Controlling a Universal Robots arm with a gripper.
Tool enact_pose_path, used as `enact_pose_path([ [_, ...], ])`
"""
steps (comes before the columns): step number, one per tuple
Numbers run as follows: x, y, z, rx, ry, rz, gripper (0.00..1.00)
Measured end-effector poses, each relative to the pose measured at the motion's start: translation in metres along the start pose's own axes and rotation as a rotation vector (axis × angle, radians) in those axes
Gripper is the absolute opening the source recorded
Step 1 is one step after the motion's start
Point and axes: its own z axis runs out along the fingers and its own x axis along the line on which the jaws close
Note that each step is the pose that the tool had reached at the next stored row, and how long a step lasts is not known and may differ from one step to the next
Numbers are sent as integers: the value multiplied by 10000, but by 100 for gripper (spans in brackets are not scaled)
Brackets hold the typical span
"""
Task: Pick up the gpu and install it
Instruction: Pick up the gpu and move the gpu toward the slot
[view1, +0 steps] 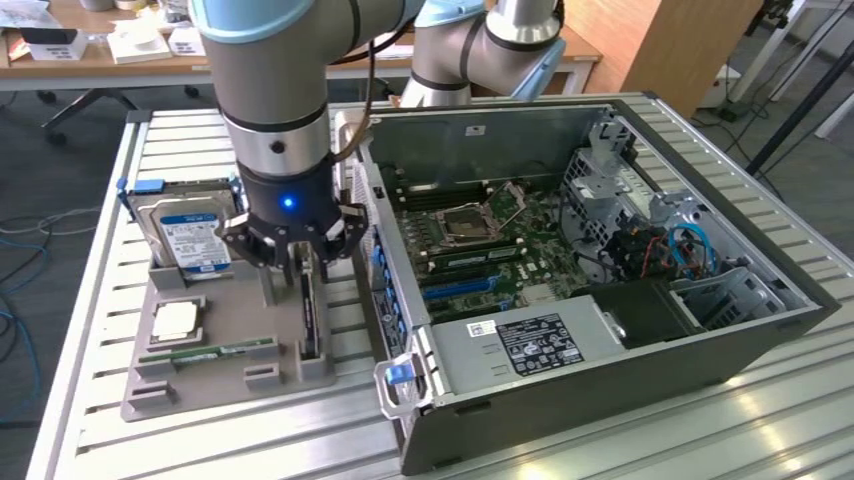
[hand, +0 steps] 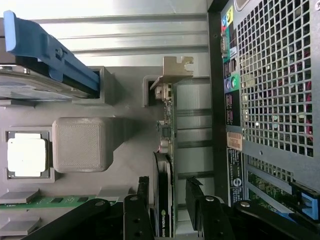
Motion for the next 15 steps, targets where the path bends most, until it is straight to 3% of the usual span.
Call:
enact_pose_path([
  [10,3,-6,129,20,-1,-1,43],
  [15,4,-7,148,34,0,-1,43],
])
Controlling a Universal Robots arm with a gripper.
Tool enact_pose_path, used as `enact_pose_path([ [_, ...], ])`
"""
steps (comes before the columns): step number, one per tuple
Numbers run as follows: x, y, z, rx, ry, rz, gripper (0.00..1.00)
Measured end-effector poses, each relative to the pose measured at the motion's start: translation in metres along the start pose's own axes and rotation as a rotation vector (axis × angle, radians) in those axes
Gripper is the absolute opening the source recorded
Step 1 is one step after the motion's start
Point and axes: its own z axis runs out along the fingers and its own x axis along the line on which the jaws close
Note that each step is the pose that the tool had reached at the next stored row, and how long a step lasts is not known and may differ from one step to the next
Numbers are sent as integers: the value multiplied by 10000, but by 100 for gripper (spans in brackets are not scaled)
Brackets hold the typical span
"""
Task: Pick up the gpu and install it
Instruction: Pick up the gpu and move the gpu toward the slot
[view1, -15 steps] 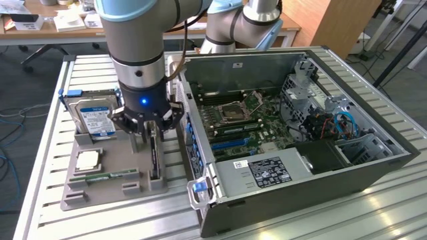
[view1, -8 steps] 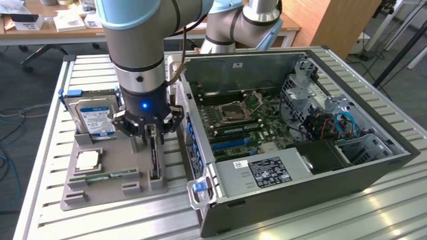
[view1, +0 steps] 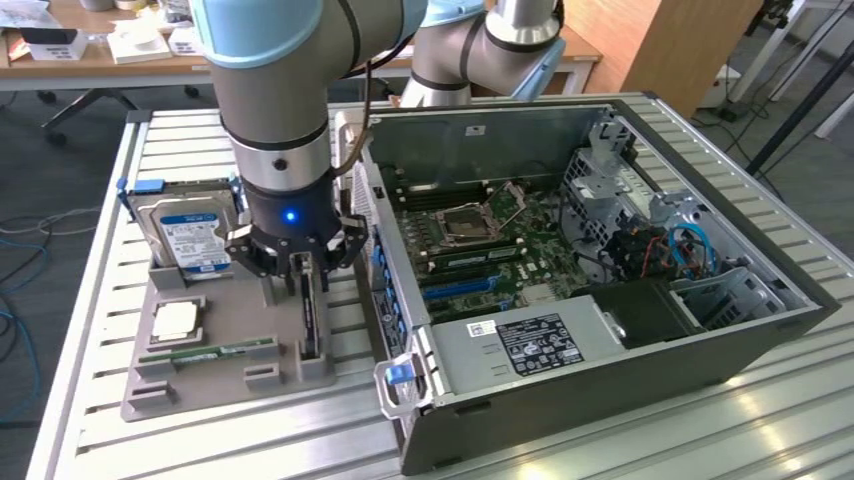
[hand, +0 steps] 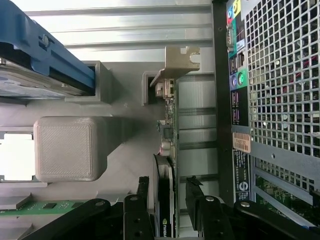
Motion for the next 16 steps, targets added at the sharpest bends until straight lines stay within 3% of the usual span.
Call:
enact_pose_path([
  [9,21,-38,2,-3,-3,-13,43],
  [16,22,-51,87,-3,-3,-15,43],
])
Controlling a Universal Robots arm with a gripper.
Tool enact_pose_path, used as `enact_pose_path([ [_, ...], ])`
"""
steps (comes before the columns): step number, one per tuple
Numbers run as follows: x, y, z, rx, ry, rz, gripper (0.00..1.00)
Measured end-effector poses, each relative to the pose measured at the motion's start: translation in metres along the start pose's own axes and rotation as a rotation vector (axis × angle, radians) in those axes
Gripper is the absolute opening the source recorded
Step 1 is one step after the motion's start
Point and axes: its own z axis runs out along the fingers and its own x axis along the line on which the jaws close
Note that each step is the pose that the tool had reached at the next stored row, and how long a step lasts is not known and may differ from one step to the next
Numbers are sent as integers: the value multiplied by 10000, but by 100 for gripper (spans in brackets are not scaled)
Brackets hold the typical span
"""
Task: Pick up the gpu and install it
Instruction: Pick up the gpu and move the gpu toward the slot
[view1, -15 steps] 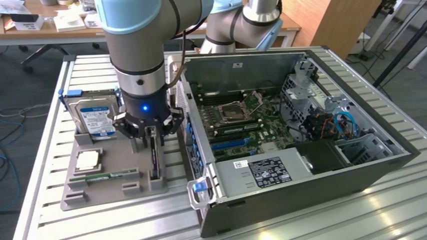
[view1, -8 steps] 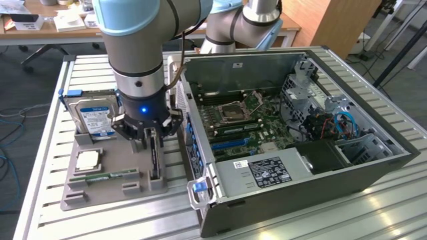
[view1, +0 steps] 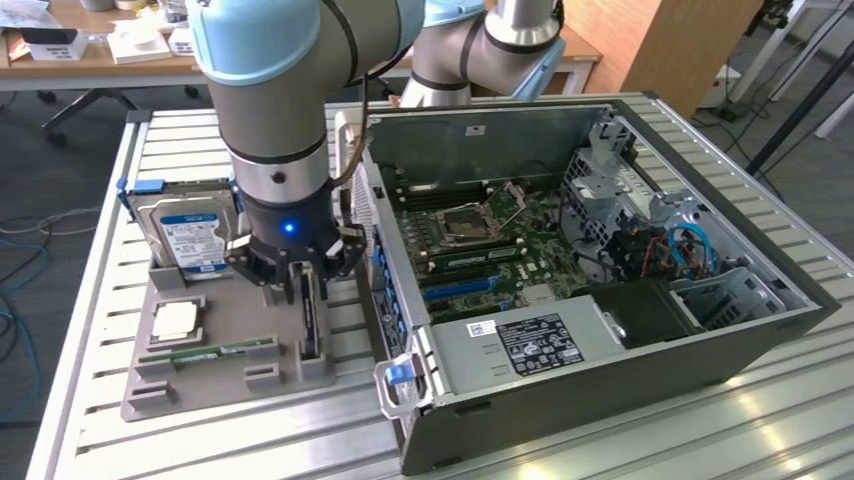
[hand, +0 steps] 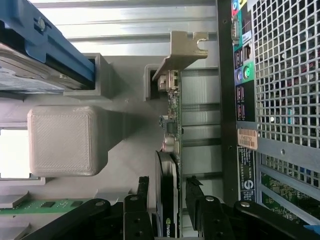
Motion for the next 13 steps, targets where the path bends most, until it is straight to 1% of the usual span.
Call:
enact_pose_path([
  [2,1,-2,17,1,1,1,43],
  [6,0,-2,18,2,1,0,43],
  [13,2,-39,17,1,1,-2,43],
])
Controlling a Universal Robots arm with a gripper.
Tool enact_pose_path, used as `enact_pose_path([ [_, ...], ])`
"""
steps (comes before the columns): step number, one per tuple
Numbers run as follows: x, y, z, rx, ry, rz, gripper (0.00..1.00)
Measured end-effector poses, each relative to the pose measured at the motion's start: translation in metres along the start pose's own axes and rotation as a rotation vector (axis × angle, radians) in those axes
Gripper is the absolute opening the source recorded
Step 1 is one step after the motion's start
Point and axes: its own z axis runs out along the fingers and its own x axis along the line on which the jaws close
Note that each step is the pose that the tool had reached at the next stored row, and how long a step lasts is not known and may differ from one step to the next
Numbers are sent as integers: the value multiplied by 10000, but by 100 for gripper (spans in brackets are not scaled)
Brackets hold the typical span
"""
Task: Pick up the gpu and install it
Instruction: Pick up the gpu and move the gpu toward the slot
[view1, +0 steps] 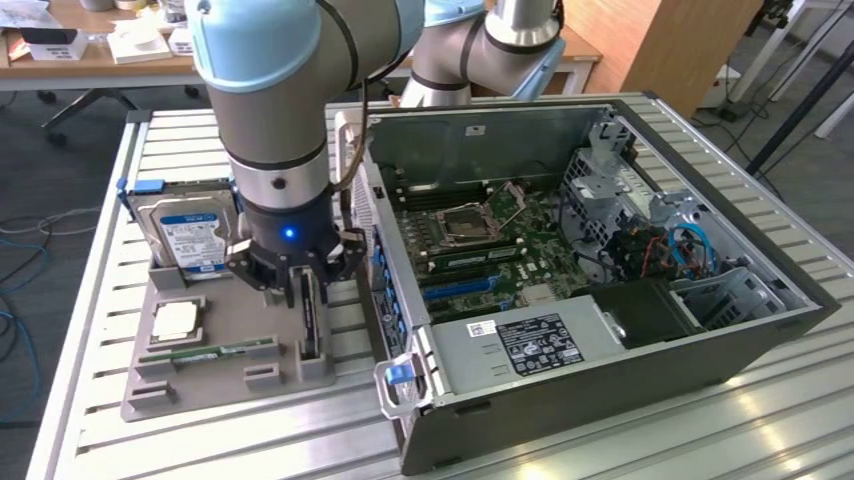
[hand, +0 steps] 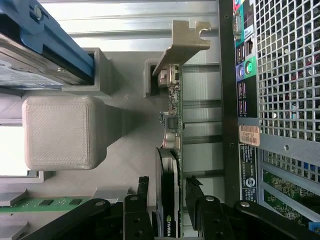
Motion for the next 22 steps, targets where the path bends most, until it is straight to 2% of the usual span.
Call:
enact_pose_path([
  [5,-1,-28,0,0,-1,1,43],
  [22,-3,-41,2,-1,0,0,43],
])
